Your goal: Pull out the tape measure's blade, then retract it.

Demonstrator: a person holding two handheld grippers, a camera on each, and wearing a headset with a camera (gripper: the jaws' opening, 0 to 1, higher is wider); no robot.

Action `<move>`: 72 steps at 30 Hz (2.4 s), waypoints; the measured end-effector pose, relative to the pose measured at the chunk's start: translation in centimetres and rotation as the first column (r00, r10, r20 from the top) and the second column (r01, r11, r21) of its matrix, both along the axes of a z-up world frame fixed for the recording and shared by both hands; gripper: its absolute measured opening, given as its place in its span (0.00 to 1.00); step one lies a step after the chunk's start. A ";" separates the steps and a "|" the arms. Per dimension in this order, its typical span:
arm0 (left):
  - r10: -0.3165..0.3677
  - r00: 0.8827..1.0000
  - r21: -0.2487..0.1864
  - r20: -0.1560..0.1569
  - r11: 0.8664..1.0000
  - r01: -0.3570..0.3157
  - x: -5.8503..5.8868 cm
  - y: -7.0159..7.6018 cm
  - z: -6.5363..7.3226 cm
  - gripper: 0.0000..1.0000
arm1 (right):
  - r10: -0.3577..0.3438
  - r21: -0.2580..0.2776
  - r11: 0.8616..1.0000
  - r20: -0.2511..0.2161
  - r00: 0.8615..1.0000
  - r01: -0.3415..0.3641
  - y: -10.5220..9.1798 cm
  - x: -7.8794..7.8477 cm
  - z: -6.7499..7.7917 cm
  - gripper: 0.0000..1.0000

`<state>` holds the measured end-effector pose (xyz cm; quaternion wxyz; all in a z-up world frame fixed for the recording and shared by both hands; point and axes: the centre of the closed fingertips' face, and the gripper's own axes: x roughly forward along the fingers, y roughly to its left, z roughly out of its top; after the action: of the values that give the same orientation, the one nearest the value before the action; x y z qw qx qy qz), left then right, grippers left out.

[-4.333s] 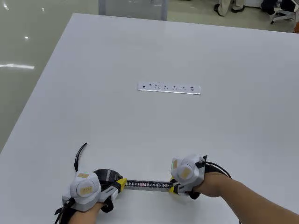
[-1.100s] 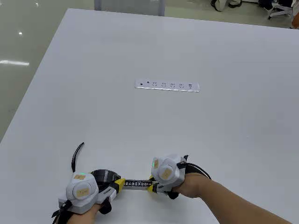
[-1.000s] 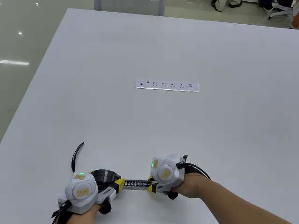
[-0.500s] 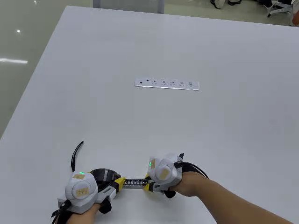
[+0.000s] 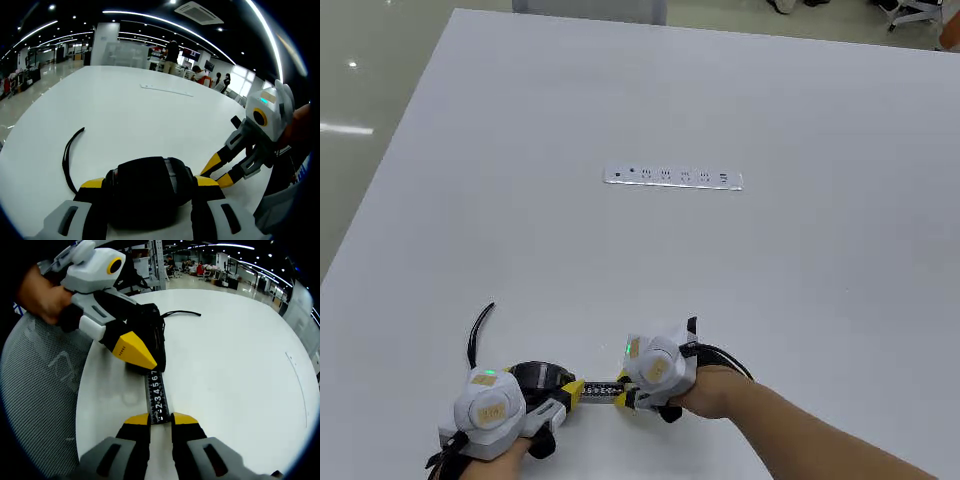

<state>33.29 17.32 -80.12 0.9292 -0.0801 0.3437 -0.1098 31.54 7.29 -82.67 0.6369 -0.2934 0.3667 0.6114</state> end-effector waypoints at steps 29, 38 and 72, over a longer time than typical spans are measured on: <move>0.011 1.000 -0.022 0.001 1.000 -0.011 0.0 0.1 0.1 0.64 | 0.025 0.036 0.999 0.004 1.000 -0.025 3.1 -0.3 0.1 0.14; 0.012 1.000 -0.026 0.001 1.000 -0.012 0.0 0.1 0.1 0.64 | 0.021 0.055 0.998 -0.005 1.000 -0.020 3.9 -0.2 0.1 0.14; 0.010 1.000 -0.040 0.010 0.999 -0.009 0.0 0.0 0.1 0.64 | 0.040 0.083 0.996 -0.003 0.999 -0.039 5.8 -0.5 0.1 0.14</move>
<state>33.28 17.33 -80.01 0.9296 -0.0995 0.3366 -0.1126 31.08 13.05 -82.58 0.6355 -0.2725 0.3366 0.6392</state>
